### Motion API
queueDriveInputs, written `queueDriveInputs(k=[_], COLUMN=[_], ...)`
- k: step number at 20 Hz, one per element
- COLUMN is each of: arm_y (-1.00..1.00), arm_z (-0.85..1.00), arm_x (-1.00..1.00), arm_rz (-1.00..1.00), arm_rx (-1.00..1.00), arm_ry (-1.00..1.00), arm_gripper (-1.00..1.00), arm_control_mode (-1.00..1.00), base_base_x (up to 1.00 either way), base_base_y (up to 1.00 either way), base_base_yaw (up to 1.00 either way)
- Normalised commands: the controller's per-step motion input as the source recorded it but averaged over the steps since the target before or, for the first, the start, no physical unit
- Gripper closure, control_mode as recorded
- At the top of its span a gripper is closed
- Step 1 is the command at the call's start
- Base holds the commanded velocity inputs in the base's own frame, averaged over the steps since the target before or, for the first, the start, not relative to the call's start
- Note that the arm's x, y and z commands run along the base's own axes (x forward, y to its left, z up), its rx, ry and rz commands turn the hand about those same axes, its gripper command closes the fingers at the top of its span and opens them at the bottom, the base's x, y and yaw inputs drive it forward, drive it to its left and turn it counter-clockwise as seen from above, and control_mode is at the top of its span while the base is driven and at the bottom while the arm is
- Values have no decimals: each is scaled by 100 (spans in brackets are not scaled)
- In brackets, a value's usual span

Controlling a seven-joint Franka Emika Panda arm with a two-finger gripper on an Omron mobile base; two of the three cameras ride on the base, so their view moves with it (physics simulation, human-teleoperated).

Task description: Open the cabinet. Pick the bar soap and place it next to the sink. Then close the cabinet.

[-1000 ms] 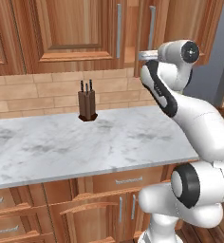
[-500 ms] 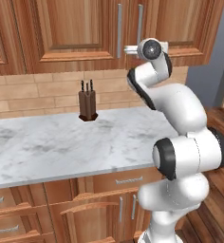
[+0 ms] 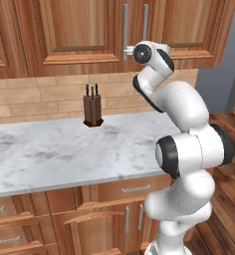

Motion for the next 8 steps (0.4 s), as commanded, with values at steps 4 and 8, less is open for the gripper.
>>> queueDriveInputs(k=[4, 8], arm_y=[-64, -57], arm_z=[5, 0], arm_x=[7, 0], arm_rz=[-7, -5], arm_rx=[5, 4], arm_ry=[0, 0], arm_gripper=[-100, -100], arm_control_mode=[-100, -100], base_base_x=[0, 0], base_base_y=[0, 0], base_base_yaw=[0, 0])
